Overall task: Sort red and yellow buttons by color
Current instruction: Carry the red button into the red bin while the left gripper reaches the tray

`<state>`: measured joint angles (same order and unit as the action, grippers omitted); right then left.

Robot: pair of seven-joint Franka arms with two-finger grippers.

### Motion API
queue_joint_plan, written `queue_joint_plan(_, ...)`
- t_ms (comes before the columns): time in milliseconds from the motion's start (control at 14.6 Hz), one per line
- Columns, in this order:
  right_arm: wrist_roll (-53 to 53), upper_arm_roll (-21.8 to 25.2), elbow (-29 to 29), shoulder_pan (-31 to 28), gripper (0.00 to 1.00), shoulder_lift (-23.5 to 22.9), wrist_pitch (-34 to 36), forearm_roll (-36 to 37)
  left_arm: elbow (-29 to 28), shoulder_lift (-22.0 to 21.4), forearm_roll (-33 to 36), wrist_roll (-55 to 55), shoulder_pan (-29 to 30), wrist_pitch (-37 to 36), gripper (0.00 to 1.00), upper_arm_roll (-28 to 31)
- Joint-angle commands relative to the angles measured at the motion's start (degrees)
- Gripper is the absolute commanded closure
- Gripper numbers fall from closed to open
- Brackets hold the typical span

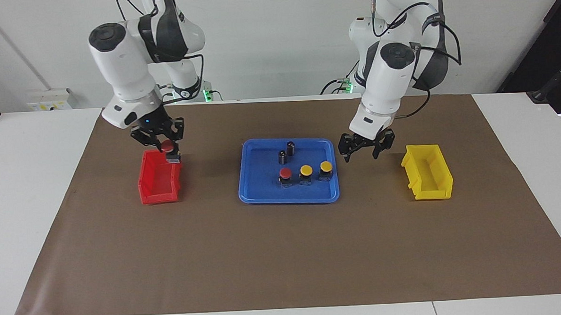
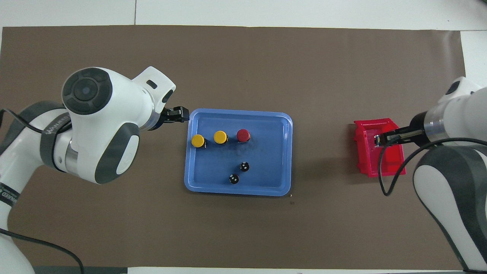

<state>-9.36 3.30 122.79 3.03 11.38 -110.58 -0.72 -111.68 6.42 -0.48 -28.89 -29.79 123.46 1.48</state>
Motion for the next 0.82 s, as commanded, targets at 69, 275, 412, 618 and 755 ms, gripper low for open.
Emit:
queue_joint_plan(69,-4.96,-0.84,10.35,-4.77,0.81,4.18,-7.00,-0.42,-3.46,1.04,-1.01,-3.71,-3.86,4.42,0.09,0.98)
queue_joint_plan(275,-5.06,-0.93,14.13,-5.23,0.81,2.07,-14.12,-0.51,-4.69,1.40,-1.01,-6.00,-5.70,6.17,0.10,0.89)
queue_joint_plan(412,-4.79,-0.93,15.46,-4.96,0.81,0.93,-17.03,-0.51,-6.00,1.75,-0.92,-6.62,-5.98,8.20,0.13,0.98)
queue_joint_plan(618,-4.79,-0.93,18.35,-4.88,0.81,-1.09,-22.21,-0.68,-6.97,1.93,-1.01,-6.71,-6.06,8.64,0.19,0.98)
queue_joint_plan(755,-4.70,-0.93,20.47,-4.88,0.81,-1.45,-25.29,-0.68,-6.98,1.93,-0.92,-6.97,-6.06,8.64,0.37,0.98)
